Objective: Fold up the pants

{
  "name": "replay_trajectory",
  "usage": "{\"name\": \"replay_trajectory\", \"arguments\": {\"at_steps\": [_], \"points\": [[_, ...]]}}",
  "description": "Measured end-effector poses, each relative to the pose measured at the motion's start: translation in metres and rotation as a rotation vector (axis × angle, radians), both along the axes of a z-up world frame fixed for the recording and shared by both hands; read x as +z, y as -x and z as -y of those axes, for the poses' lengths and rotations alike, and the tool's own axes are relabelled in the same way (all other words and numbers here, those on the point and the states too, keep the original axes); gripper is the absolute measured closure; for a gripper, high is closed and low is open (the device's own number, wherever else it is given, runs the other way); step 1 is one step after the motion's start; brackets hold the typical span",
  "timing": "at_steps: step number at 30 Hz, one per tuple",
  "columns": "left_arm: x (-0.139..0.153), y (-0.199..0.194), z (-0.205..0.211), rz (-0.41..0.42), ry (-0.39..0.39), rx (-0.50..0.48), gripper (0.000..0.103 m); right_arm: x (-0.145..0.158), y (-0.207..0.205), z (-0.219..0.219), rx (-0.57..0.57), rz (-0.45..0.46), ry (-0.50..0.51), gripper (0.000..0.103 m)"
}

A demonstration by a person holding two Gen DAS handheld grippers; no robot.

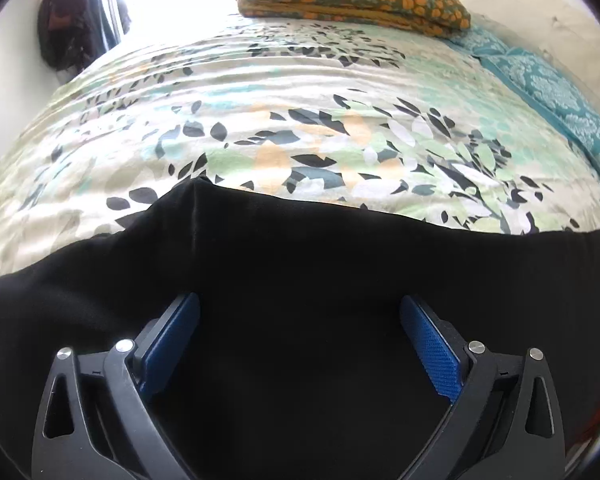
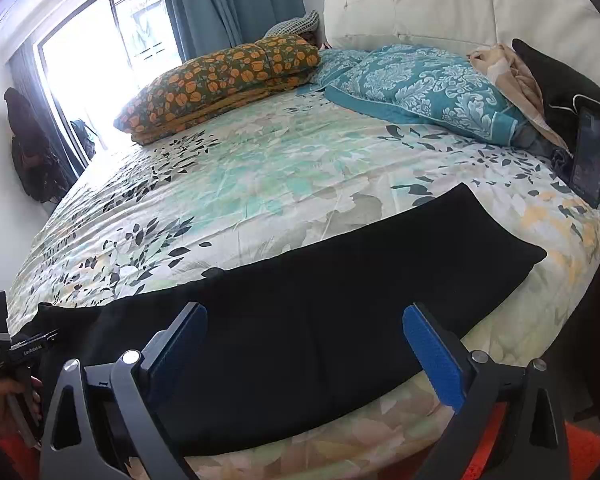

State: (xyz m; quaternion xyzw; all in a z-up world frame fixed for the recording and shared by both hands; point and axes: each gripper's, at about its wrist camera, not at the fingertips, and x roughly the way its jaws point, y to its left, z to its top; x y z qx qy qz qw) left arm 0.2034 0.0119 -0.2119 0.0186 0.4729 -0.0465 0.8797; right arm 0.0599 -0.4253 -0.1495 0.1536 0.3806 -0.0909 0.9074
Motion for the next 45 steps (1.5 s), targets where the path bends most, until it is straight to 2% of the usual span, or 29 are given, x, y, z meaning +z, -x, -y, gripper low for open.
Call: {"name": "replay_trajectory", "arguments": {"at_steps": [4, 16, 26, 45], "points": [[-0.002, 0.009, 0.003, 0.04, -0.007, 0.006, 0.002, -0.006, -0.003, 0.001, 0.007, -0.026, 0.012, 0.005], [-0.002, 0.001, 0.002, 0.037, -0.001, 0.005, 0.002, -0.012, -0.006, 0.011, -0.027, -0.04, -0.037, 0.005], [-0.002, 0.001, 0.002, 0.038, 0.0, 0.005, 0.002, -0.013, 0.002, 0.028, -0.12, -0.02, -0.161, 0.005], [-0.002, 0.001, 0.002, 0.038, 0.0, 0.005, 0.002, -0.015, 0.003, 0.031, -0.113, -0.026, -0.128, 0.005]]}}
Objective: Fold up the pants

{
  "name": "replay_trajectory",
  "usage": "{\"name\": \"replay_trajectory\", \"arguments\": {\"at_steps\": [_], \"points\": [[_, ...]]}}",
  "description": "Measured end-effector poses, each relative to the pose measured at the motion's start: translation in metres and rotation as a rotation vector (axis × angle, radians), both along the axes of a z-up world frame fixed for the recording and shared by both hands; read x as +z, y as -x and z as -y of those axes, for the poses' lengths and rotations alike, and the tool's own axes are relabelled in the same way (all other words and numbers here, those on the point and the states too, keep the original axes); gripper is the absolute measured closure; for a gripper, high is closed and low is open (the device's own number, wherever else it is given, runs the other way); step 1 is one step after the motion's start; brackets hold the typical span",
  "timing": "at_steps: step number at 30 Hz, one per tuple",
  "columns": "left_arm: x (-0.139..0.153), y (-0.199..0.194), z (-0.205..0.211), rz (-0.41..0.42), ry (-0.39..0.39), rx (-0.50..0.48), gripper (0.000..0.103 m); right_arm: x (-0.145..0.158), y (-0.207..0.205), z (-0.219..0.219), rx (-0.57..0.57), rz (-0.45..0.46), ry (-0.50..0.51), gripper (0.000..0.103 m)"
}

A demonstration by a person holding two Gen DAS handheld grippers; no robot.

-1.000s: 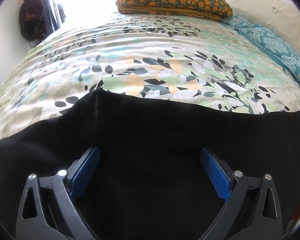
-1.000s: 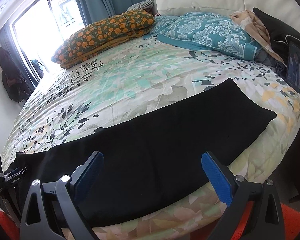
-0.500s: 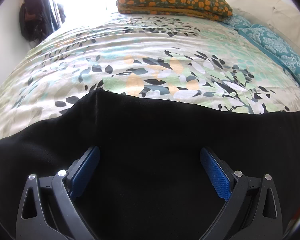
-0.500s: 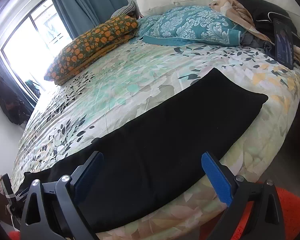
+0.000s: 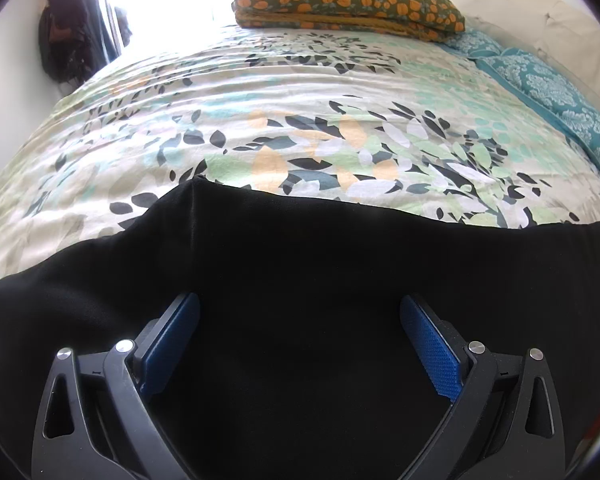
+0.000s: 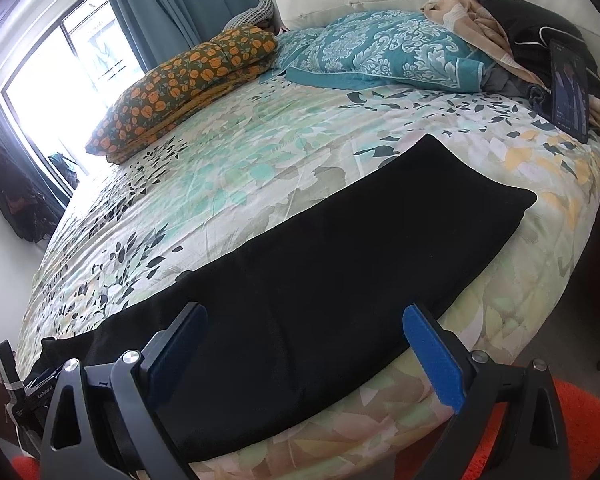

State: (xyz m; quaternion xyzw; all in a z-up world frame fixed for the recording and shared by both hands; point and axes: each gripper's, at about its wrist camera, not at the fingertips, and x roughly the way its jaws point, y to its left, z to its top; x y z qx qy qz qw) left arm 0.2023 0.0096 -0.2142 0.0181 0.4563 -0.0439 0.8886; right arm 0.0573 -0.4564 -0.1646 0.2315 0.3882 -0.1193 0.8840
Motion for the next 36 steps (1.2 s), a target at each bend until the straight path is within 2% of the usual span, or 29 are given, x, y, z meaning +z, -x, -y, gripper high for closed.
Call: {"name": "replay_trajectory", "arguments": {"at_steps": [15, 20, 23, 25, 27, 29, 31, 34, 36], "points": [[0.0, 0.0, 0.0, 0.0, 0.0, 0.0, 0.002, -0.005, -0.001, -0.001, 0.003, -0.016, -0.002, 0.005], [0.0, 0.0, 0.0, 0.0, 0.001, 0.0, 0.002, 0.002, -0.001, -0.003, 0.022, 0.012, 0.0, 0.005], [0.0, 0.0, 0.0, 0.0, 0.001, 0.0, 0.002, 0.014, 0.004, 0.018, 0.018, 0.087, -0.112, 0.005], [0.0, 0.0, 0.0, 0.0, 0.001, 0.0, 0.002, 0.029, 0.012, 0.053, -0.046, 0.165, -0.21, 0.005], [0.0, 0.0, 0.0, 0.0, 0.001, 0.0, 0.002, 0.041, 0.019, 0.098, -0.144, 0.191, -0.262, 0.005], [0.0, 0.0, 0.0, 0.0, 0.001, 0.0, 0.002, 0.043, 0.029, 0.146, -0.232, 0.171, -0.341, 0.005], [0.0, 0.0, 0.0, 0.001, 0.002, 0.0, 0.002, 0.03, 0.036, 0.182, -0.278, 0.114, -0.48, 0.005], [0.0, -0.001, 0.002, 0.001, -0.01, 0.001, 0.002, -0.005, 0.038, 0.201, -0.254, 0.051, -0.697, 0.005], [0.0, 0.0, 0.002, 0.003, -0.01, 0.001, 0.002, -0.025, 0.031, 0.201, -0.212, 0.014, -0.739, 0.005]]}}
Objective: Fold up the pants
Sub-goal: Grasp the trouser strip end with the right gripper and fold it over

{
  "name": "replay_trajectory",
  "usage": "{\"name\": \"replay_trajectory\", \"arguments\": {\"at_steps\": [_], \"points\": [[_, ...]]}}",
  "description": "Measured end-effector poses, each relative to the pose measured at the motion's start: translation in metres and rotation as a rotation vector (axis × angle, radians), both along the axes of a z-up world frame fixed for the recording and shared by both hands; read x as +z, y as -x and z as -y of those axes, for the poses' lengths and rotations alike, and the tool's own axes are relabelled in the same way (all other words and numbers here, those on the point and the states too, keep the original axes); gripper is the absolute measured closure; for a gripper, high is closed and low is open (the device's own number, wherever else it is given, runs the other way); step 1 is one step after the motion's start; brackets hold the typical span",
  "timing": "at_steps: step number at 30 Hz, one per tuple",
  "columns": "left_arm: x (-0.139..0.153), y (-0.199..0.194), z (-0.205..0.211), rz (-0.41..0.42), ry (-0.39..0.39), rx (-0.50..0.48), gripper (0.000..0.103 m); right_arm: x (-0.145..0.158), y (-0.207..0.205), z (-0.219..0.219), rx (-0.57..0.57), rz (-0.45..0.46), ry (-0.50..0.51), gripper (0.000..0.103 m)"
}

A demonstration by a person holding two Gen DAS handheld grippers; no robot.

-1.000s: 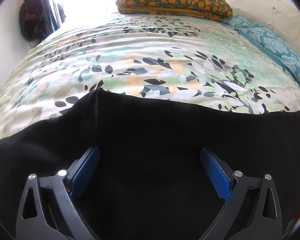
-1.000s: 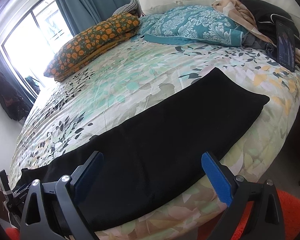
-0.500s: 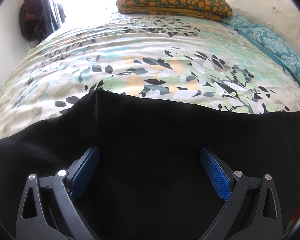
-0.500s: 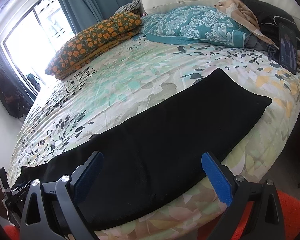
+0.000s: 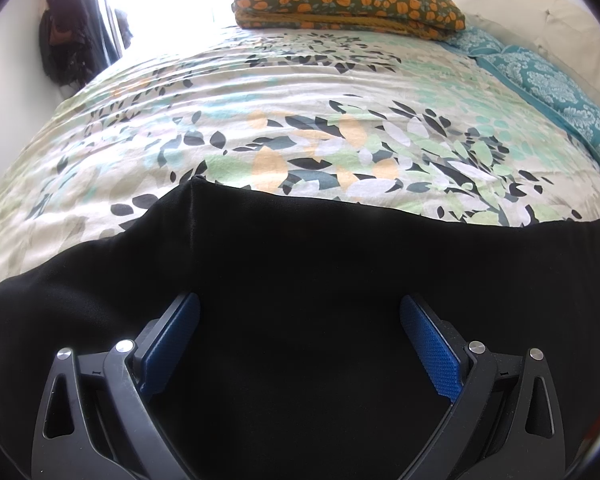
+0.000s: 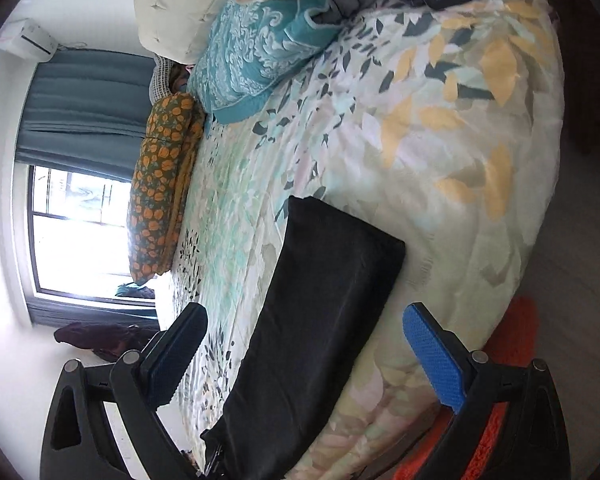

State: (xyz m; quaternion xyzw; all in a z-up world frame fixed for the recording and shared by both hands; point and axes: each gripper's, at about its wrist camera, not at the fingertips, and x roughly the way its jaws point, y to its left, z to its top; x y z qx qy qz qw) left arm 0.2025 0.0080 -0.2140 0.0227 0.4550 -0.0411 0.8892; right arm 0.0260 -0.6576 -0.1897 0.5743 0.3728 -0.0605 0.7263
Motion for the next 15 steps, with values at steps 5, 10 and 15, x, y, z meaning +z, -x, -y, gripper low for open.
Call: {"name": "replay_trajectory", "arguments": {"at_steps": [5, 10, 15], "points": [[-0.001, -0.001, -0.002, -0.008, 0.018, 0.0, 0.002, -0.02, -0.023, 0.003, 0.066, -0.016, 0.095, 0.009], [-0.001, 0.0, -0.002, 0.003, 0.021, 0.0, 0.002, -0.03, -0.041, 0.016, 0.117, 0.045, 0.11, 0.01], [-0.002, 0.0, -0.002, 0.004, 0.022, 0.001, 0.001, -0.037, -0.056, 0.026, 0.246, 0.099, 0.091, 0.01]]}}
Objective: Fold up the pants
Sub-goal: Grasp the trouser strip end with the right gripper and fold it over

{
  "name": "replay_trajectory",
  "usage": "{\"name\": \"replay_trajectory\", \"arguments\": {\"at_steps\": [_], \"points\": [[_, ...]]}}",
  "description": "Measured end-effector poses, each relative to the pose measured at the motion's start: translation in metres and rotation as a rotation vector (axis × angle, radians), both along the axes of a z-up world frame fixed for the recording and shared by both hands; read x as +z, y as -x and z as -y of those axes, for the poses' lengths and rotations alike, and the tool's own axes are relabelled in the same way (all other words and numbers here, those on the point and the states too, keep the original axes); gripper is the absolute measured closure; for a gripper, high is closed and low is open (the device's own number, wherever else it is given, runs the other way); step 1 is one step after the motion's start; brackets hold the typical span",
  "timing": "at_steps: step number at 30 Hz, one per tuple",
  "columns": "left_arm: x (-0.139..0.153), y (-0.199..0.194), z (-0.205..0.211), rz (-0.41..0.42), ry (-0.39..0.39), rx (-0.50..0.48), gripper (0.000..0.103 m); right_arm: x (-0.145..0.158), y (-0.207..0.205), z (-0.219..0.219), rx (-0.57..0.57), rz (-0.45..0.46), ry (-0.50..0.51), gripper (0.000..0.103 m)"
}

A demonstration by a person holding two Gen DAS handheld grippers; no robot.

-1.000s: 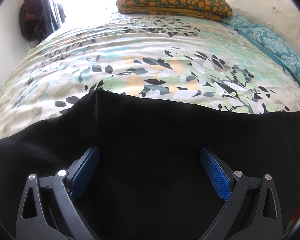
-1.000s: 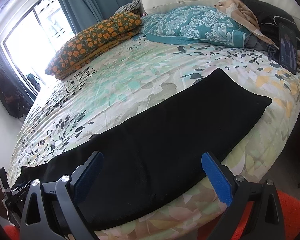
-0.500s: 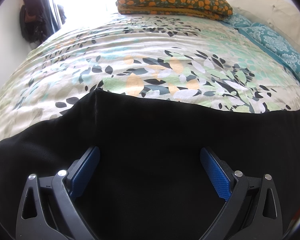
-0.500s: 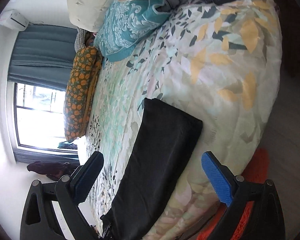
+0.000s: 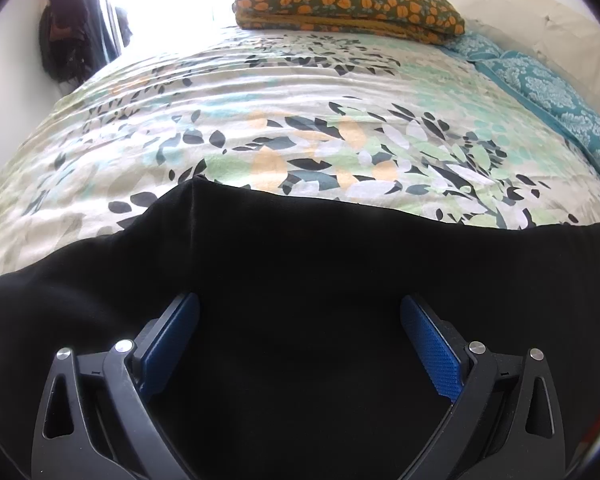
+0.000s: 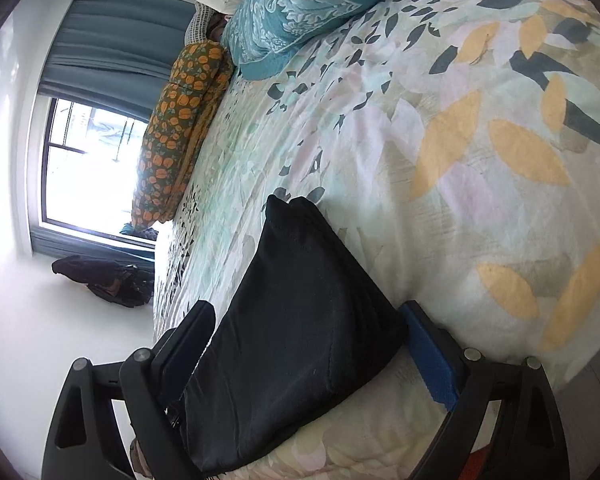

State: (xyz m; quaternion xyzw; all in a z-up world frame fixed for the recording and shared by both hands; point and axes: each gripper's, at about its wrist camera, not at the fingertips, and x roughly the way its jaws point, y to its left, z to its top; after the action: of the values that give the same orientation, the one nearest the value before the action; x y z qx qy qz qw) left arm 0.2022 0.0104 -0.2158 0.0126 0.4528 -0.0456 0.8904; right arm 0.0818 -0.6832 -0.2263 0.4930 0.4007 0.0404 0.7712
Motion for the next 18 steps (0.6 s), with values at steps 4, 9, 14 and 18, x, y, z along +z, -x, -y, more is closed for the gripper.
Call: {"name": "replay_trajectory", "arguments": {"at_steps": [4, 9, 14, 18], "points": [[0.0, 0.0, 0.0, 0.0, 0.0, 0.0, 0.001, -0.002, -0.009, 0.005, 0.105, -0.019, -0.022, 0.013], [0.001, -0.002, 0.001, -0.019, -0.005, 0.006, 0.001, -0.006, -0.011, 0.013, 0.138, -0.132, 0.041, 0.079], [0.018, -0.002, -0.001, -0.111, 0.036, 0.053, 0.006, 0.032, -0.005, -0.004, 0.12, 0.014, 0.058, 0.082], [0.049, 0.023, -0.016, -0.095, 0.263, 0.078, 0.006, 0.081, -0.004, -0.054, 0.189, 0.131, 0.082, 0.082]]}}
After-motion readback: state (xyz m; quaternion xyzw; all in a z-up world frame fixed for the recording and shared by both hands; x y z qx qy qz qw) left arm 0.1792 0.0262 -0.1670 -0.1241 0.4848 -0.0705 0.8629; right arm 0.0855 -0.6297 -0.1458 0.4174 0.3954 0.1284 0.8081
